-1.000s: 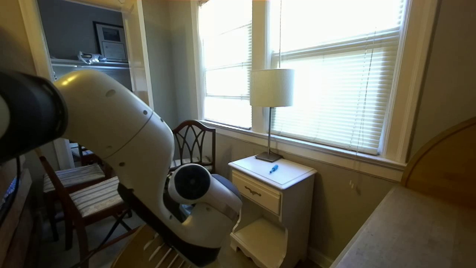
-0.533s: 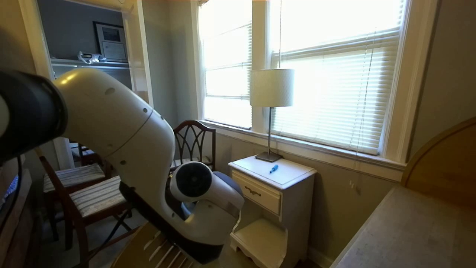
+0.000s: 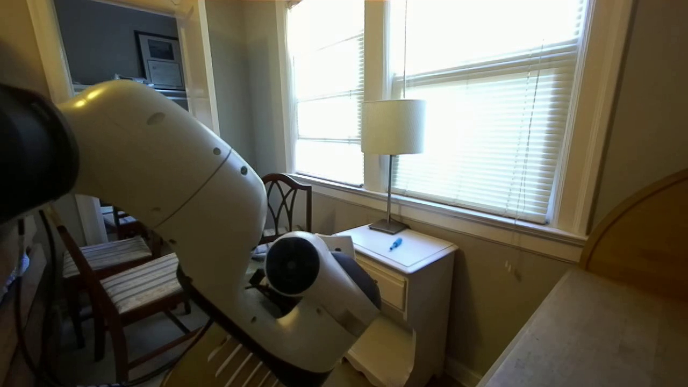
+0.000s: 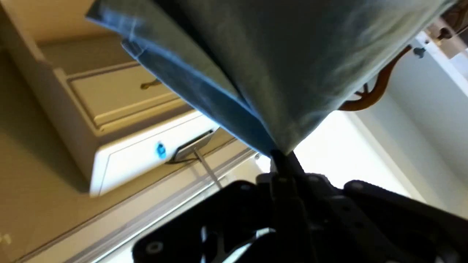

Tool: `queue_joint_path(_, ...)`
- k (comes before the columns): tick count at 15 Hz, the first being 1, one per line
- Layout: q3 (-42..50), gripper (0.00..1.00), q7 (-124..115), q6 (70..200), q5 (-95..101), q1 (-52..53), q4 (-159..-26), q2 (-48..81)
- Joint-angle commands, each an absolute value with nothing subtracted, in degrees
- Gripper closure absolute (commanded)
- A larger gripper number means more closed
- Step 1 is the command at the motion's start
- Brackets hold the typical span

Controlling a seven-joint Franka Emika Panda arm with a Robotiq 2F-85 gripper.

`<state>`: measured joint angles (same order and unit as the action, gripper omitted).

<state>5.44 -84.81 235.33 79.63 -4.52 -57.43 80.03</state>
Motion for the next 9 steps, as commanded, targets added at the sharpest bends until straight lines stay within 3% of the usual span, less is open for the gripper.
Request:
queue_joint_path(1,5.4,1.0,-72.7,229.6,70.9,-6.2,-67.2,73.0)
queue_joint_path(6,10.7,1.0,-59.5,220.9,57.4,-3.8,-78.7,64.9)
queue_joint_path(9,16.1,1.0,-64.0,215.8,58.9,-0.4,-85.2,59.0)
